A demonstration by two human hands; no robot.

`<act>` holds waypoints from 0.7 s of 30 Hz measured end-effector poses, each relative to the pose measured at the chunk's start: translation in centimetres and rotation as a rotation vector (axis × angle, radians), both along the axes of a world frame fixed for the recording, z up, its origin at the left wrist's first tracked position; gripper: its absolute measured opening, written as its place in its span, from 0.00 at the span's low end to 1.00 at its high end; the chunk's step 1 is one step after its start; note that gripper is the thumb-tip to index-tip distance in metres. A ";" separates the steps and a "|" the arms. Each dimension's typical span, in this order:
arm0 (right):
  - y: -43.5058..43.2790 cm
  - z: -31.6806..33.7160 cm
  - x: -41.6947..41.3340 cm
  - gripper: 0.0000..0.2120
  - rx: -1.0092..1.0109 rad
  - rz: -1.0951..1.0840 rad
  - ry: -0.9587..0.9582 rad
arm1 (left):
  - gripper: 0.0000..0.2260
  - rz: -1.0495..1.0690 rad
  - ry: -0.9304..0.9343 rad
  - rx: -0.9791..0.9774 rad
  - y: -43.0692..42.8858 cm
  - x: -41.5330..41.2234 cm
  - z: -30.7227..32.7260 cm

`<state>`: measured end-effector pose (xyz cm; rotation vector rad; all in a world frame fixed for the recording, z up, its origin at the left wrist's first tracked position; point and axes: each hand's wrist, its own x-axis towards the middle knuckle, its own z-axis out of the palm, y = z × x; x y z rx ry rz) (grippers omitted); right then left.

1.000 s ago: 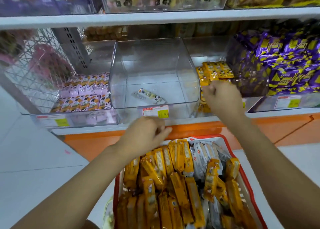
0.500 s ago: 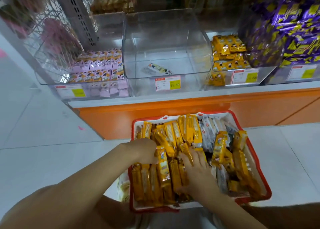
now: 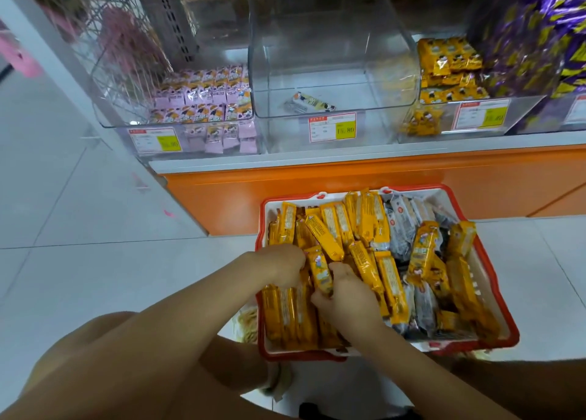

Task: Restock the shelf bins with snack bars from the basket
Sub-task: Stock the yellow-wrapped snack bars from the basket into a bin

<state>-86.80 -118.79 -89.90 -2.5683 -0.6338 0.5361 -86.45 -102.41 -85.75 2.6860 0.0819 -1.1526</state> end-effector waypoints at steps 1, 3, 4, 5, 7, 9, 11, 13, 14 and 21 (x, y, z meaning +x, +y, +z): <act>-0.1 0.5 0.3 0.21 -0.002 -0.011 0.023 | 0.11 0.089 -0.073 -0.019 -0.1 0.1 0.1; -0.5 1.5 1.1 0.16 0.027 -0.020 0.037 | 0.14 0.283 -0.238 -0.074 -0.1 0.5 0.3; -0.8 2.0 1.6 0.14 0.053 -0.030 0.028 | 0.17 0.384 -0.269 -0.095 0.0 1.1 0.5; -1.3 2.6 2.0 0.12 0.064 -0.036 0.047 | 0.19 0.496 -0.263 -0.121 0.0 1.6 0.6; -2.2 3.9 2.9 0.08 0.079 -0.018 0.093 | 0.22 0.713 -0.214 -0.189 0.0 2.6 0.4; -3.4 4.7 3.6 0.07 0.074 0.009 0.198 | 0.26 0.827 -0.184 -0.247 0.0 3.4 -0.1; -4.6 5.5 4.3 0.06 0.113 -0.001 0.348 | 0.28 0.926 -0.148 -0.332 -0.2 4.0 -0.3; -5.7 6.0 5.1 0.07 0.176 -0.077 0.479 | 0.32 1.047 -0.102 -0.436 -0.4 4.4 -0.5; -6.3 6.1 5.5 0.06 0.220 -0.131 0.530 | 0.33 1.096 -0.094 -0.476 -0.6 4.6 -0.7; -8.5 6.3 7.0 0.10 0.470 -0.410 0.578 | 0.25 1.159 0.029 -0.595 -0.7 5.5 0.5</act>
